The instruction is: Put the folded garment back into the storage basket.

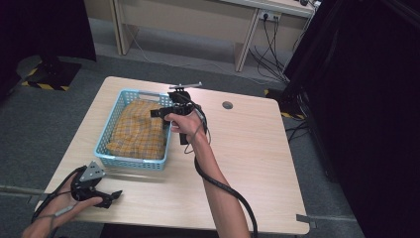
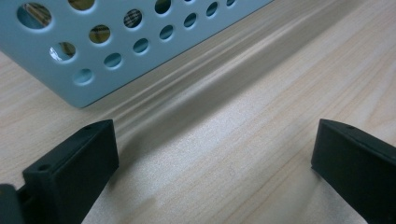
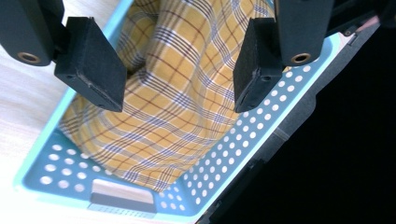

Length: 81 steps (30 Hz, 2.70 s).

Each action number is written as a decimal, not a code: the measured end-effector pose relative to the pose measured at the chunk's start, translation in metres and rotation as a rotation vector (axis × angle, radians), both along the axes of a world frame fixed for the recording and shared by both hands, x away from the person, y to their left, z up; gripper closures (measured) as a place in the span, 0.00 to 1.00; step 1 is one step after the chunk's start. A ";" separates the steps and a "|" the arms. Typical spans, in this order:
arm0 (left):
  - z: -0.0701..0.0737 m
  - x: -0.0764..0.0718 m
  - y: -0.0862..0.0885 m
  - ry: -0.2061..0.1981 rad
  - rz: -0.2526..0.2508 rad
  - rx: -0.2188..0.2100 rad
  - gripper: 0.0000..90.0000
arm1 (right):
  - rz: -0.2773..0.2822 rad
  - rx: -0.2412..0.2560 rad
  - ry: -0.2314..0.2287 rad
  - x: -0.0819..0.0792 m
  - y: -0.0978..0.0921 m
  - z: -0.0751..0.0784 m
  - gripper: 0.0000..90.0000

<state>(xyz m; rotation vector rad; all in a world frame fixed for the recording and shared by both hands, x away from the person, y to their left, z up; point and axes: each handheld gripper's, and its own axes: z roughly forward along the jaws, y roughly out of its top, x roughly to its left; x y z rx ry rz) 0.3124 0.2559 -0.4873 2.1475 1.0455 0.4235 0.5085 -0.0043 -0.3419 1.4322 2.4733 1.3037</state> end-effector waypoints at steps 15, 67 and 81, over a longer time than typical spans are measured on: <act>0.000 0.000 0.000 -0.002 0.001 -0.002 0.00 | -0.026 0.010 -0.029 -0.007 -0.029 0.001 0.21; 0.000 0.000 0.000 -0.002 0.003 -0.004 0.00 | 0.026 0.049 -0.103 -0.037 -0.073 -0.011 0.11; 0.000 0.000 0.000 -0.002 0.003 -0.004 0.00 | 0.040 0.043 -0.108 -0.041 -0.075 -0.017 0.11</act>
